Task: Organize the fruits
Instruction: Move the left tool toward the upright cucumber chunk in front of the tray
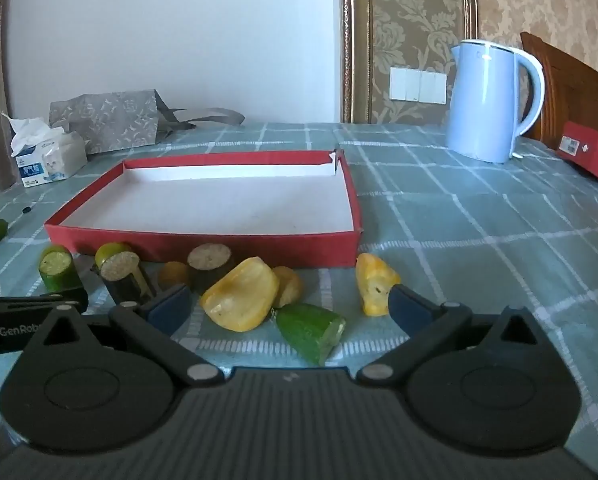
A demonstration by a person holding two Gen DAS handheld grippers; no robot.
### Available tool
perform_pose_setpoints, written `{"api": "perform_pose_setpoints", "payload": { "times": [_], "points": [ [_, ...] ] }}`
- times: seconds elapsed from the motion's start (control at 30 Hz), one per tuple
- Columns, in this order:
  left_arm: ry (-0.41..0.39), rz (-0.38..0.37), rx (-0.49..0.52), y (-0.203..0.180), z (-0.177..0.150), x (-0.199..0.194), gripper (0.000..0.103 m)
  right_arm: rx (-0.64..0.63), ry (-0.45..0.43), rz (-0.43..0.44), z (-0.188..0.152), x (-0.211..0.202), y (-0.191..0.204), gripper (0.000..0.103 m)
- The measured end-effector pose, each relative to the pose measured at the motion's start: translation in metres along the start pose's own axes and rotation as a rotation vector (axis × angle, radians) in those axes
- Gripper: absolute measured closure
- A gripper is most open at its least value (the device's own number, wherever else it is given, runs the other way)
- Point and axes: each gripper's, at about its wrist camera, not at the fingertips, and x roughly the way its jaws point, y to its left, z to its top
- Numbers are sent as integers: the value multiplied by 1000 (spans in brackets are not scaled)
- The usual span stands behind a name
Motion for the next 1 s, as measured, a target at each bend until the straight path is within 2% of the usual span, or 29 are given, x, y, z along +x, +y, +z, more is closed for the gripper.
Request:
{"api": "perform_pose_setpoints", "payload": {
  "times": [0.33,0.57,0.77,1.0],
  "points": [
    [-34,-5,-46,15,-2,-2,0,6,-12,-18,-3,6,-4,0],
    [0,-47,-70,26,0,8,0,-3,-51,-8,-5,3,-1,0],
    [6,-45,-36,19,4,15,0,22,-38,-1,-6,7,-4,0],
    [27,-43,-46,15,7,22,0,27,-28,8,-7,9,-5,0]
  ]
}}
